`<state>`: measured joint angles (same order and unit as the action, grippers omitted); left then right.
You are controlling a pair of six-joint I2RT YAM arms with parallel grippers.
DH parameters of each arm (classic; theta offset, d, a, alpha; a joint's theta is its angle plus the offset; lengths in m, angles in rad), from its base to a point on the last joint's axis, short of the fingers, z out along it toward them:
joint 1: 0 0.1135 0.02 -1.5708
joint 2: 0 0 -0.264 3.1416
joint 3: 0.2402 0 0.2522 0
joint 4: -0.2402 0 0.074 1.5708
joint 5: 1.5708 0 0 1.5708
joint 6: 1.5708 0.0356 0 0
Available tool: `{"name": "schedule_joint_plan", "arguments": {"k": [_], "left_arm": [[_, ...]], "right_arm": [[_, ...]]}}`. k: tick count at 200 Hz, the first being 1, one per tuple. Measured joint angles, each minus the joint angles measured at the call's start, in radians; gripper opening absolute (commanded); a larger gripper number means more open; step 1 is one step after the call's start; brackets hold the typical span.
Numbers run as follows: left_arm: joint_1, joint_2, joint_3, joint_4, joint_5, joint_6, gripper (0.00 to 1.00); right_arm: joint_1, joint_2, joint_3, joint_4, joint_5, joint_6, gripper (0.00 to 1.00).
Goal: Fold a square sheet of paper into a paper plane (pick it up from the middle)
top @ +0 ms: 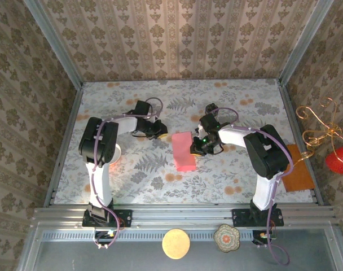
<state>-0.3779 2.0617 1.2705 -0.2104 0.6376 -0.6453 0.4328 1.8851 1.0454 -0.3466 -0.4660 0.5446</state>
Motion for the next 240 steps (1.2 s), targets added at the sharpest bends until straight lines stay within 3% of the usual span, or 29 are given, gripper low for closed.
{"name": "schedule_joint_plan", "arguments": {"k": [31, 76, 98, 186, 240], "left_arm": [[-0.015, -0.025, 0.007, -0.041, -0.03, 0.019, 0.18], [-0.182, -0.097, 0.002, -0.002, -0.016, 0.003, 0.18], [-0.219, -0.082, 0.002, 0.011, -0.006, -0.009, 0.18], [-0.08, 0.058, 0.094, -0.044, -0.002, 0.019, 0.18], [-0.007, 0.04, 0.156, -0.136, -0.084, 0.066, 0.18]], "right_arm": [[0.0, 0.0, 0.0, 0.0, 0.0, 0.0, 0.12], [0.0, 0.0, 0.0, 0.0, 0.0, 0.0, 0.12], [0.0, 0.0, 0.0, 0.0, 0.0, 0.0, 0.12], [0.0, 0.006, 0.0, 0.002, 0.0, 0.0, 0.12], [-0.001, 0.008, -0.004, 0.007, -0.002, 0.0, 0.12]]}}
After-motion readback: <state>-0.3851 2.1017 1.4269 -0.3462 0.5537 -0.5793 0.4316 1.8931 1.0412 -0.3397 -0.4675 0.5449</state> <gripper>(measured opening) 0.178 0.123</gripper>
